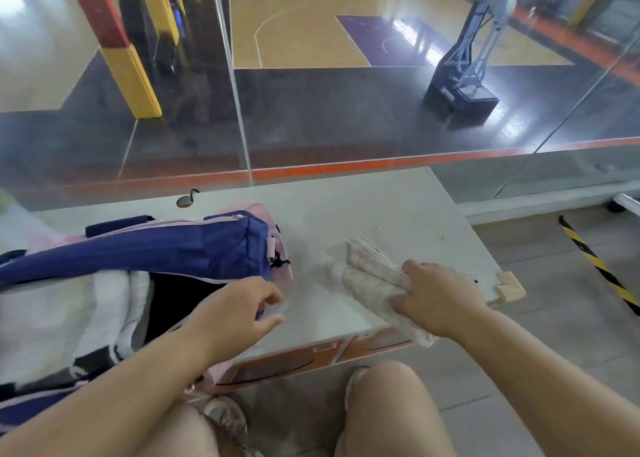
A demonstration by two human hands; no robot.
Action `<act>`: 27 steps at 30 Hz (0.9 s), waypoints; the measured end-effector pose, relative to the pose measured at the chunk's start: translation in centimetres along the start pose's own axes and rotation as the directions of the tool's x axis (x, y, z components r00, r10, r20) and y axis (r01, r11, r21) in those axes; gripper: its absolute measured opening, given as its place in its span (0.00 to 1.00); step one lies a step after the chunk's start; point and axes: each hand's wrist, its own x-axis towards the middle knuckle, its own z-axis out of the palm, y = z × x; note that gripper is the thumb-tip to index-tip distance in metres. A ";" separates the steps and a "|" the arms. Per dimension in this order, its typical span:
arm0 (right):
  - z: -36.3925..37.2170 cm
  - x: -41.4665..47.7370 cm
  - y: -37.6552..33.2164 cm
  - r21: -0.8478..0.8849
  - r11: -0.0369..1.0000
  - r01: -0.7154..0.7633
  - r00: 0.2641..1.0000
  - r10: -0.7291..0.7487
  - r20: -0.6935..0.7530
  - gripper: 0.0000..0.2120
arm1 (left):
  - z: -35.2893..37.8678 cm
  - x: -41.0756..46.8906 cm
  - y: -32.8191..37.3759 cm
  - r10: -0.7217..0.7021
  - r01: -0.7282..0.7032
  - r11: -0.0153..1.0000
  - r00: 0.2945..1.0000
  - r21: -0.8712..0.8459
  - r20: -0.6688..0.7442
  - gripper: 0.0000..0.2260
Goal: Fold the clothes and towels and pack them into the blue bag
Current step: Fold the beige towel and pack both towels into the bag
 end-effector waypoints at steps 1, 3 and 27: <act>-0.6 -0.2 -1.0 0.027 1.000 0.011 0.999 -0.010 -0.035 0.11 | -0.8 -1.1 -0.9 -0.007 0.008 0.999 1.000 0.031 -0.018 0.11; -1.6 -0.4 -3.5 0.088 0.995 0.053 0.995 -0.045 -0.094 0.10 | -2.3 -3.5 -3.2 -0.038 0.043 0.996 0.998 0.076 -0.057 0.09; 2.8 3.0 -24.5 -0.114 0.708 0.697 0.664 -0.697 -0.270 0.26 | -12.5 -5.2 -20.3 -0.175 0.123 0.579 0.984 0.806 -0.025 0.21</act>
